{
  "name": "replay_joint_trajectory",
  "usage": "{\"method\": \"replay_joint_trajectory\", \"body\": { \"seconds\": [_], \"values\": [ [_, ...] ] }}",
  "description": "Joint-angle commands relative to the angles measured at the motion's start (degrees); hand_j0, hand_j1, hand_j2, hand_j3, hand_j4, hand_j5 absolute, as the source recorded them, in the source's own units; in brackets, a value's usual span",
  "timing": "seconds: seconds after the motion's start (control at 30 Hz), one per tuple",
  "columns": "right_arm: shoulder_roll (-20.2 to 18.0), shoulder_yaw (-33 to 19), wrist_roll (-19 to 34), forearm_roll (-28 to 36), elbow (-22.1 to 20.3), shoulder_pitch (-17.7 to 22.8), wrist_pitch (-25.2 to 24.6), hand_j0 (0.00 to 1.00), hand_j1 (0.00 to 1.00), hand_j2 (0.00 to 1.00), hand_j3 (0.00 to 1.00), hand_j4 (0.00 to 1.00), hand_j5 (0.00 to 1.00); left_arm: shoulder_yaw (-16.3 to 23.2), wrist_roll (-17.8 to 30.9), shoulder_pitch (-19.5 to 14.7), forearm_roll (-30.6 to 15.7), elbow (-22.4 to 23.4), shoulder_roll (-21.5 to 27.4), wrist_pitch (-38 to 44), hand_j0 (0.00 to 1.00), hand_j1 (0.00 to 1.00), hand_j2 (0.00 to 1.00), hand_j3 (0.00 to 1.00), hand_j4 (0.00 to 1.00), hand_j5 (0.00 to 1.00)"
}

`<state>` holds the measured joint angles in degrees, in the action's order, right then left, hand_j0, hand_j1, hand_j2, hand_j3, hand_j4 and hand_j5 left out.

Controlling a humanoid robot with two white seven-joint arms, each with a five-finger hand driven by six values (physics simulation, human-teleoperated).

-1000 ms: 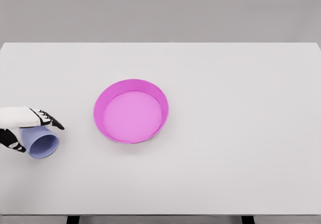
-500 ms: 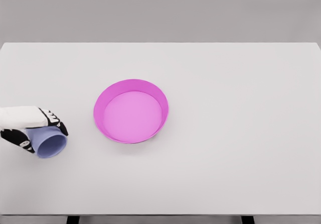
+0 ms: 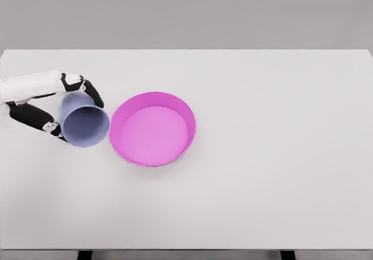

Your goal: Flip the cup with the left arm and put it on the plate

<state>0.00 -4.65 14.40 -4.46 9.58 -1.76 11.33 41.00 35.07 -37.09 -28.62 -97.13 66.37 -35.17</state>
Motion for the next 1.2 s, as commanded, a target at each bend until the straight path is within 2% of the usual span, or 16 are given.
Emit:
{"method": "replay_joint_trajectory", "body": {
  "seconds": [0.0,0.1,0.17,0.3,0.37,0.43,0.47,0.6,0.7,0.77,0.83,0.9,1.07,1.13,1.17],
  "values": [
    [0.00,-0.01,0.02,-0.03,0.00,0.00,0.00,1.00,1.00,1.00,1.00,1.00,1.00,-0.04,-0.07,-0.27,-3.98,-0.51,-4.22,0.17,0.44,0.44,0.44,0.44,0.44,0.44],
    [0.00,-0.01,0.02,-0.03,0.00,0.00,0.00,1.00,1.00,1.00,1.00,1.00,1.00,0.92,-0.07,-2.82,-7.32,-0.43,-6.60,0.17,0.44,0.44,0.44,0.44,0.44,0.44],
    [0.00,-0.01,0.02,-0.03,0.00,0.00,0.00,1.00,1.00,1.00,1.00,1.00,1.00,1.10,-0.07,-2.99,-9.69,-0.43,-8.01,0.19,0.43,0.43,0.43,0.43,0.43,0.43],
    [0.00,-0.01,0.02,-0.03,0.00,0.00,0.00,1.00,1.00,1.00,1.00,1.00,1.00,3.20,-0.07,-3.96,-12.51,-0.34,-11.87,8.45,0.43,0.43,0.43,0.43,0.43,0.43],
    [0.00,-0.01,0.02,-0.03,0.00,0.00,0.00,1.00,1.00,1.00,1.00,1.00,1.00,6.19,-0.07,-5.45,-16.63,0.01,-13.02,11.52,0.39,0.39,0.39,0.39,0.39,0.39],
    [0.00,-0.01,0.02,-0.03,0.00,0.00,0.00,1.00,1.00,1.00,1.00,1.00,1.00,6.63,-0.07,-5.45,-18.48,0.45,-15.65,16.18,0.40,0.40,0.40,0.40,0.40,0.40],
    [0.00,-0.01,0.02,-0.03,0.00,0.00,0.00,1.00,1.00,1.00,1.00,1.00,1.00,8.74,-0.07,-5.72,-20.15,1.59,-16.71,16.72,0.40,0.40,0.40,0.40,0.40,0.40],
    [0.00,-0.01,0.02,-0.03,0.00,0.00,0.00,1.00,1.00,1.00,1.00,1.00,1.00,11.38,-0.07,-7.91,-28.59,2.83,-17.41,16.80,0.39,0.39,0.39,0.39,0.39,0.39],
    [0.00,-0.01,0.02,-0.03,0.00,0.00,0.00,1.00,1.00,1.00,1.00,1.00,1.00,13.23,-0.07,-8.88,-32.28,2.91,-19.17,16.63,0.38,0.38,0.38,0.38,0.38,0.38],
    [0.00,-0.01,0.02,-0.03,0.00,0.00,0.00,1.00,1.00,1.00,1.00,1.00,1.00,14.81,-0.07,-8.88,-33.86,4.93,-21.28,16.63,0.39,0.39,0.39,0.39,0.39,0.39],
    [0.00,-0.01,0.02,-0.03,0.00,0.00,0.00,1.00,1.00,1.00,1.00,1.00,1.00,15.95,-0.07,-8.88,-35.01,6.08,-21.81,16.72,0.38,0.38,0.38,0.38,0.38,0.38],
    [0.00,-0.01,0.02,-0.03,0.00,0.00,0.00,1.00,1.00,1.00,1.00,1.00,1.00,18.15,-0.07,-8.88,-38.17,6.60,-21.81,16.89,0.38,0.38,0.38,0.38,0.38,0.38],
    [0.00,-0.01,0.02,-0.03,0.00,0.00,0.00,1.00,1.00,1.00,1.00,1.00,1.00,19.82,-0.07,-8.35,-43.53,6.87,-21.10,18.56,0.38,0.38,0.38,0.38,0.38,0.38],
    [0.00,-0.01,0.02,-0.03,0.00,0.00,0.00,1.00,1.00,1.00,1.00,1.00,1.00,19.99,-0.07,-8.35,-44.15,8.45,-20.58,19.00,0.38,0.38,0.38,0.38,0.38,0.38],
    [0.00,-0.01,0.02,-0.03,0.00,0.00,0.00,1.00,1.00,1.00,1.00,1.00,1.00,21.48,-0.07,-8.53,-44.15,9.85,-20.75,19.09,0.39,0.39,0.39,0.39,0.39,0.39]
  ]
}}
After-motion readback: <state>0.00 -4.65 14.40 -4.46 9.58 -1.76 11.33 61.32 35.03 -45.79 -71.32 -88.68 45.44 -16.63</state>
